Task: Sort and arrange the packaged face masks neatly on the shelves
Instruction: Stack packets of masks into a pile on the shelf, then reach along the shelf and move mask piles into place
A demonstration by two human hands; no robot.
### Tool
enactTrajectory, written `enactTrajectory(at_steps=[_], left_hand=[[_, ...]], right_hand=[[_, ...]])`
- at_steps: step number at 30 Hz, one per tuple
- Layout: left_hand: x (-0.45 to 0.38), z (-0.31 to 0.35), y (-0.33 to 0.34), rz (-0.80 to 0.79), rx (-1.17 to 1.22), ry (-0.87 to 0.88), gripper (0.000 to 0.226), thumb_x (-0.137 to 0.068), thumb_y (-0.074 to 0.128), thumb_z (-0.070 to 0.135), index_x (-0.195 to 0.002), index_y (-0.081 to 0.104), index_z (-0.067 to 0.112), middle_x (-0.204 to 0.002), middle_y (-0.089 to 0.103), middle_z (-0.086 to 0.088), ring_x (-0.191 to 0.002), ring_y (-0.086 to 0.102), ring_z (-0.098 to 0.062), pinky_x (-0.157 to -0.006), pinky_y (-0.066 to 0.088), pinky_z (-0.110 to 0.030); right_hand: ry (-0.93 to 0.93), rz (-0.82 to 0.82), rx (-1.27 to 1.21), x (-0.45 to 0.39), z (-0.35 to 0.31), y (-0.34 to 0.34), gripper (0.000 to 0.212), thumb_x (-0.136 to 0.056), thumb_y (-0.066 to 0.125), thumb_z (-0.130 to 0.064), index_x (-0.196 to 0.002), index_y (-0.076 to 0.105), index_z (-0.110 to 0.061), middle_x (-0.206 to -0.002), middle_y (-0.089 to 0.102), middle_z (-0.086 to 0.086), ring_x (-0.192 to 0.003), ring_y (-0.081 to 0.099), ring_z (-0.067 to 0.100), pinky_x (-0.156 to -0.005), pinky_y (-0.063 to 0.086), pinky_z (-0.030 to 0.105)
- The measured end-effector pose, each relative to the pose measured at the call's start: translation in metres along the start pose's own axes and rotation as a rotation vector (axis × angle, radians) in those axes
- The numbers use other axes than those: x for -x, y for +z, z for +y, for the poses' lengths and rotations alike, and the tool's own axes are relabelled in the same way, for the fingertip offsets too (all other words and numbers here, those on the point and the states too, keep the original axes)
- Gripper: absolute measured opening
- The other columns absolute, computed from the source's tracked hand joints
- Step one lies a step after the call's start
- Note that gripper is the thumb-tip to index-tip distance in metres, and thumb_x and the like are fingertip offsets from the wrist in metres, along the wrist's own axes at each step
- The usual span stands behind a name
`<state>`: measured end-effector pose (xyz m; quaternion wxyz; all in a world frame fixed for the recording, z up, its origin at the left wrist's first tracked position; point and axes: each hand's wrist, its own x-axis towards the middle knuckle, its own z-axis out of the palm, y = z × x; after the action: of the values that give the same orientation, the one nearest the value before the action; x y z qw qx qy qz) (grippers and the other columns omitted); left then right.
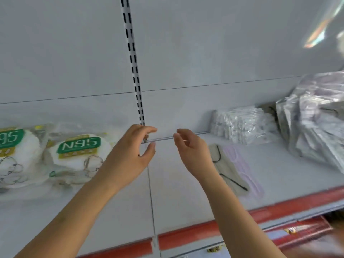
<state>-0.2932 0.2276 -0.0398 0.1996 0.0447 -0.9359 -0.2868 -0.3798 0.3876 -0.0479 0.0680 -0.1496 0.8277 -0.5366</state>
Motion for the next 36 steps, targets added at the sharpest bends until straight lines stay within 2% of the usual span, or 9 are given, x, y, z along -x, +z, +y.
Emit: enactTrajectory(at_steps=[3,9,15,20,23,27,30,33,36], left_hand=[[-0.009,0.044,0.061,-0.171,0.192,-0.091,0.033,-0.099,0.059,0.025,-0.131,0.057,0.026,-0.124,0.056,0.01,-0.109,0.058,-0.002,-0.098,0.05,-0.025],[-0.039,0.092,0.151,-0.25,0.001,0.008,0.042,-0.097,0.062,0.032,-0.138,0.055,0.024,-0.136,0.048,0.004,-0.127,0.043,-0.016,-0.1,0.031,-0.017],[-0.1,0.12,0.203,-0.01,0.181,-0.314,0.073,-0.09,0.074,0.029,-0.148,0.036,0.005,-0.142,0.043,-0.013,-0.131,0.045,-0.025,-0.095,0.03,-0.018],[-0.137,0.128,0.239,0.024,0.369,-0.576,0.079,-0.076,0.087,0.039,-0.133,0.044,0.003,-0.132,0.052,-0.012,-0.118,0.058,-0.028,-0.095,0.048,-0.033],[-0.142,0.127,0.248,-0.009,0.203,-0.549,0.093,-0.057,0.082,0.066,-0.128,0.053,0.013,-0.127,0.06,-0.008,-0.12,0.059,-0.03,-0.099,0.051,-0.046],[-0.15,0.122,0.254,0.009,0.084,-0.481,0.09,-0.055,0.084,0.064,-0.126,0.062,0.013,-0.124,0.064,-0.011,-0.121,0.058,-0.035,-0.101,0.05,-0.048],[-0.152,0.117,0.262,0.059,0.258,-0.438,0.093,-0.051,0.087,0.063,-0.126,0.062,0.014,-0.121,0.066,-0.002,-0.115,0.063,-0.022,-0.098,0.054,-0.04],[-0.144,0.134,0.258,-0.018,0.299,-0.368,0.087,-0.069,0.093,0.028,-0.135,0.041,0.007,-0.121,0.054,0.006,-0.107,0.055,-0.012,-0.084,0.041,-0.015],[-0.145,0.14,0.258,0.033,0.31,-0.288,0.086,-0.07,0.092,0.022,-0.139,0.042,0.008,-0.125,0.06,0.001,-0.109,0.059,-0.014,-0.082,0.041,-0.014]], right_hand=[[0.025,0.247,0.255,-0.009,0.042,-0.07,0.027,-0.097,0.056,-0.031,-0.118,0.065,-0.016,-0.097,0.068,-0.003,-0.093,0.064,0.016,-0.076,0.041,0.024],[0.044,0.339,0.455,-0.047,0.125,-0.171,0.043,-0.092,0.065,-0.022,-0.133,0.053,-0.014,-0.135,0.052,0.007,-0.118,0.055,0.027,-0.09,0.045,0.034],[-0.19,0.082,0.882,-0.127,0.141,-0.223,0.092,-0.082,0.078,-0.034,-0.154,0.023,-0.018,-0.159,0.022,0.006,-0.145,0.025,0.032,-0.118,0.024,0.044],[-0.313,0.057,0.936,-0.149,0.151,-0.231,0.102,-0.068,0.083,-0.051,-0.148,0.029,-0.022,-0.137,0.041,0.004,-0.129,0.04,0.03,-0.108,0.03,0.041],[-0.384,0.118,0.942,-0.154,0.161,-0.233,0.083,-0.063,0.083,-0.056,-0.131,0.047,-0.024,-0.123,0.044,0.004,-0.117,0.042,0.03,-0.104,0.029,0.04],[-0.513,0.14,0.887,-0.158,0.171,-0.237,0.066,-0.058,0.087,-0.052,-0.109,0.059,-0.02,-0.139,0.039,0.009,-0.134,0.031,0.036,-0.116,0.024,0.051],[-0.52,0.066,0.818,-0.16,0.17,-0.241,0.062,-0.063,0.088,-0.046,-0.107,0.056,-0.015,-0.144,0.04,0.006,-0.135,0.034,0.03,-0.105,0.04,0.042],[-0.513,0.116,0.844,-0.161,0.165,-0.245,0.076,-0.062,0.087,-0.046,-0.121,0.051,-0.016,-0.124,0.057,0.001,-0.118,0.047,0.028,-0.096,0.038,0.036],[-0.611,0.174,0.861,-0.161,0.162,-0.247,0.077,-0.055,0.09,-0.049,-0.119,0.061,-0.02,-0.105,0.065,0.0,-0.103,0.055,0.031,-0.092,0.034,0.038]])
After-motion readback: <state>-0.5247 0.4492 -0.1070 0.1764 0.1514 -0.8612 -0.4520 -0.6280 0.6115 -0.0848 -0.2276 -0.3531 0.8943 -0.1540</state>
